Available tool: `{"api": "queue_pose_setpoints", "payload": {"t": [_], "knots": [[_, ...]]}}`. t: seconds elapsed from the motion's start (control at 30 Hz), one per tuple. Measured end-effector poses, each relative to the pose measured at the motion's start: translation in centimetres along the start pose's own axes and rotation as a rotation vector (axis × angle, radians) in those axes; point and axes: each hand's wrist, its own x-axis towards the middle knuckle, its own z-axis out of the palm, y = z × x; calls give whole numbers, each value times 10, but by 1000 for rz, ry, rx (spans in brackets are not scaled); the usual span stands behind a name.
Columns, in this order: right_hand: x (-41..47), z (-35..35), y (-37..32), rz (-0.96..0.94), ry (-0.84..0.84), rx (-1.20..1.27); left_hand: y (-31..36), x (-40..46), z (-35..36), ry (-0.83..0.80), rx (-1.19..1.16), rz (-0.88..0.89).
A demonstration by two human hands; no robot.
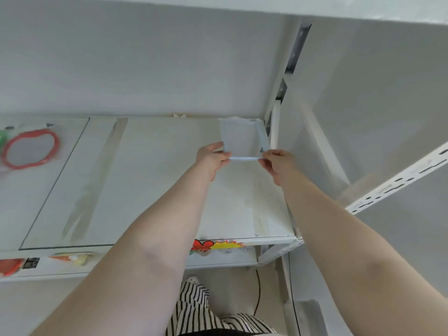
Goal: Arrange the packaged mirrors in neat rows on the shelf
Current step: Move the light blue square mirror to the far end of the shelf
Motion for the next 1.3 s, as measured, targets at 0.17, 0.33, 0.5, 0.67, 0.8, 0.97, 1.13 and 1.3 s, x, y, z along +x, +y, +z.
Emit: {"api": "queue_pose_setpoints", "payload": {"t": [0.17,0.33,0.5,0.67,0.8,0.97,1.13,1.3], "knots": [[35,-1,22,-3,6,22,-27,43,7,95,-27,36],[65,-6,47,-16,27,-28,-62,77,6,154,87,83],[90,-6,69,-96,68,-150,-79,96,5,161,246,130],[101,-4,78,-213,185,-466,-83,97,7,221,511,219],[104,-3,79,-199,197,-461,-86,96,8,259,529,249],[108,-3,79,-186,205,-490,-87,97,8,283,565,238],[98,-6,74,-174,240,-669,-78,89,8,295,527,193],[64,-3,52,-163,140,-576,-50,59,0,256,514,159]]}}
